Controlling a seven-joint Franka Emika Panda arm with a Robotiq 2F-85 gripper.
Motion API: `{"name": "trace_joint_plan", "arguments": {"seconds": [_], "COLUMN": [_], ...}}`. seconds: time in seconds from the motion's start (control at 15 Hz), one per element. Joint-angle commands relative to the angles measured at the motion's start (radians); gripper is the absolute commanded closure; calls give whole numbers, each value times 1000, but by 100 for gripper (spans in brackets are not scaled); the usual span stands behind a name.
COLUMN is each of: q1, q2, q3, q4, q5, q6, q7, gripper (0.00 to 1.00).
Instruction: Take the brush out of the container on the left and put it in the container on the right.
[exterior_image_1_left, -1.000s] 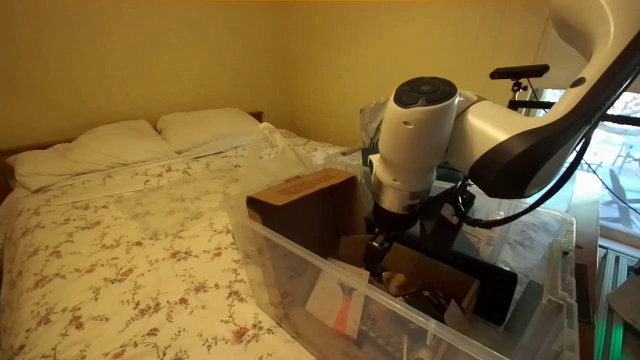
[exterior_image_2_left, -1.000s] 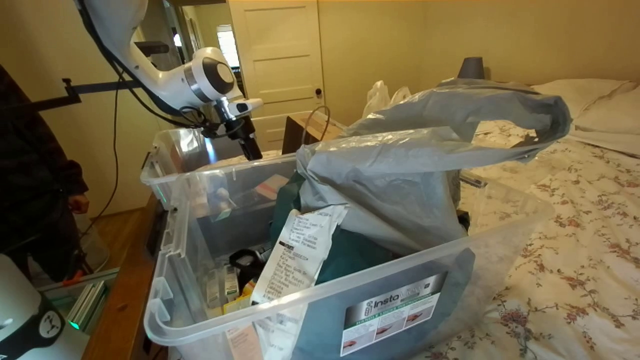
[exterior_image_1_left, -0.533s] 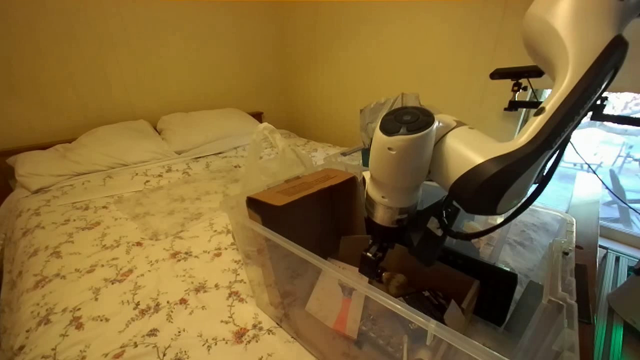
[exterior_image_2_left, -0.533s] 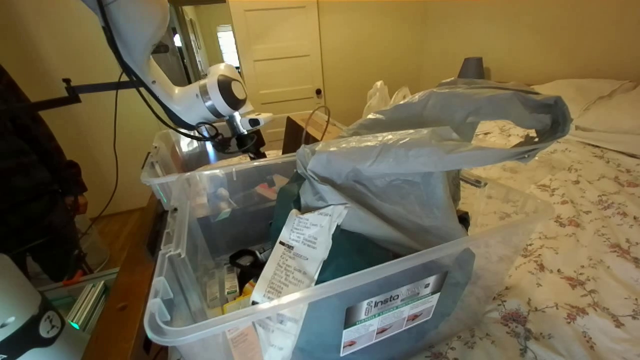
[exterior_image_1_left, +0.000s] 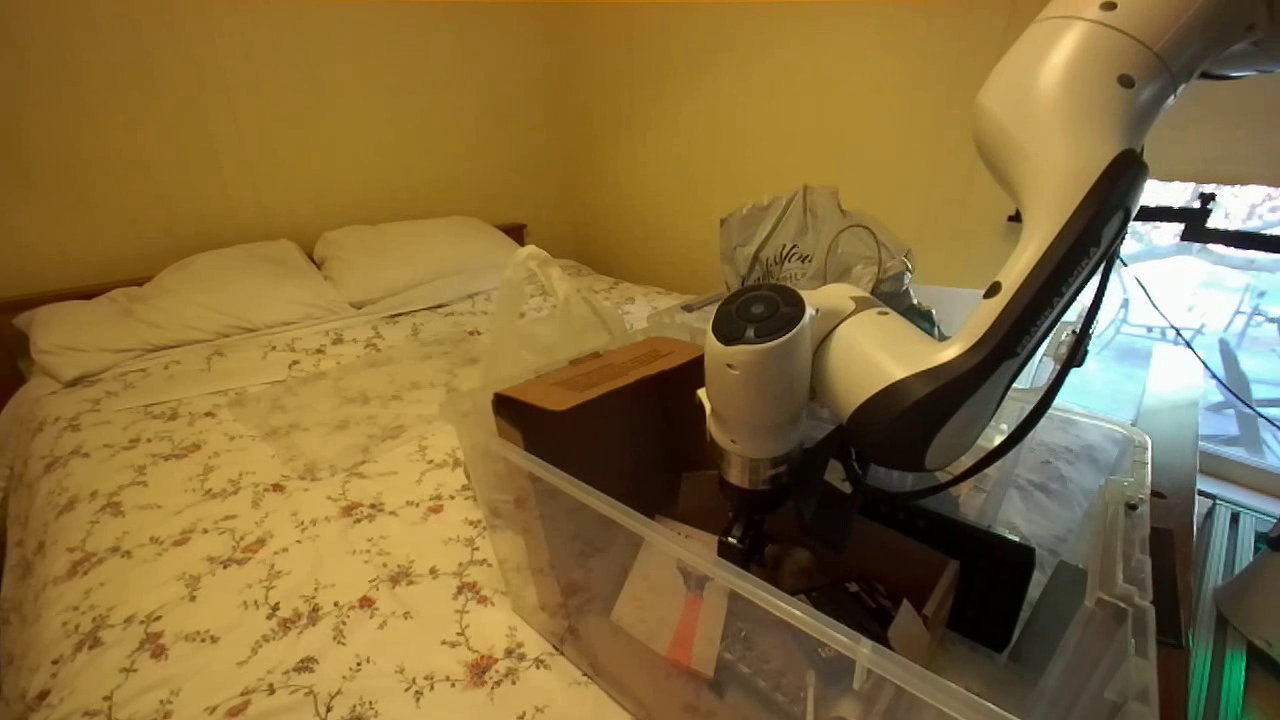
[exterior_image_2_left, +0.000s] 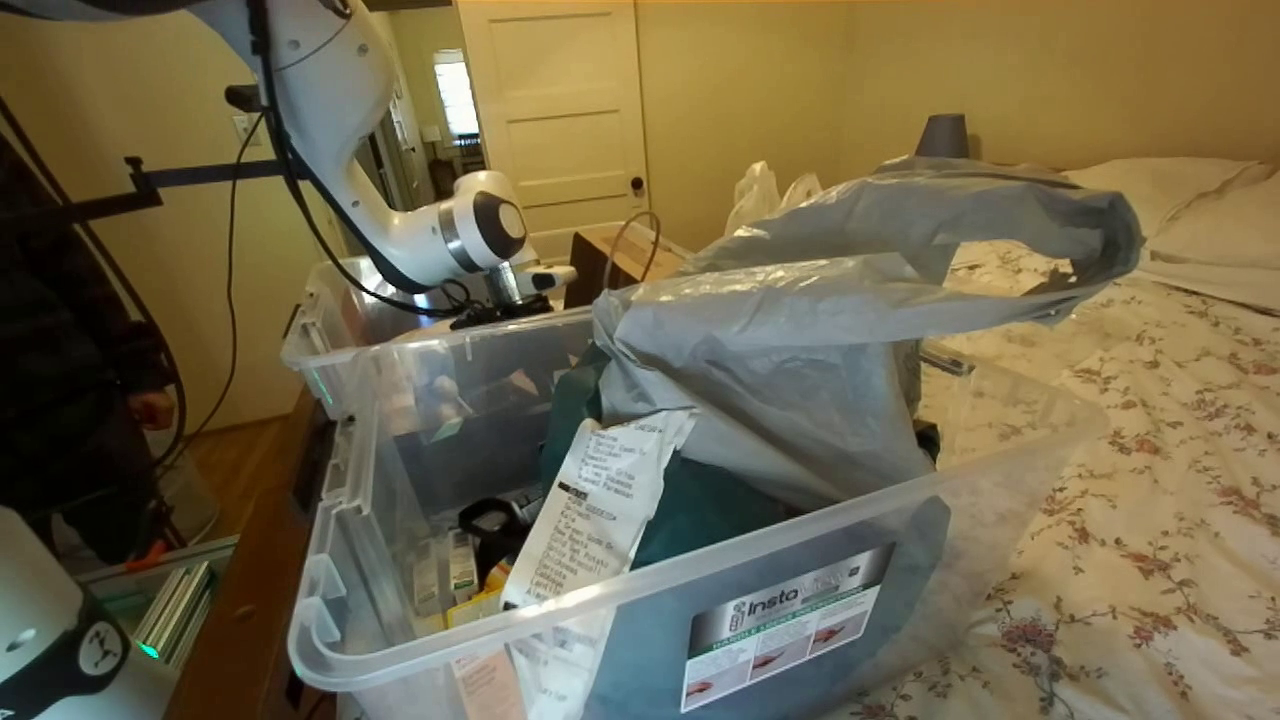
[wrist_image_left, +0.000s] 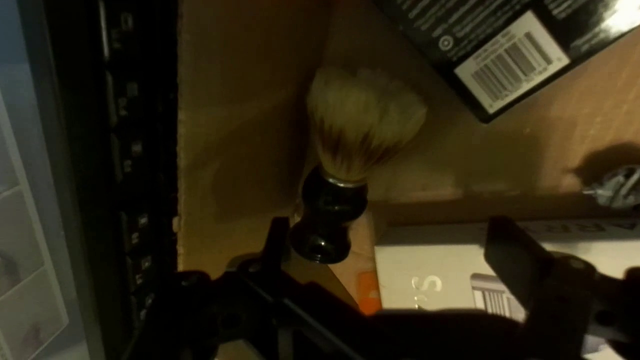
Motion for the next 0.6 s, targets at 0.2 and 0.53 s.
{"name": "trace_joint_plan", "arguments": {"seconds": [0.2,0.53], "q1": [67,57], "q2": [76,39], "q3": [-68,-76], "q4": [63,35], "q5": [-17,17], "q6": [-46,-39], "q7": [30,10], "gripper": [5,0]}}
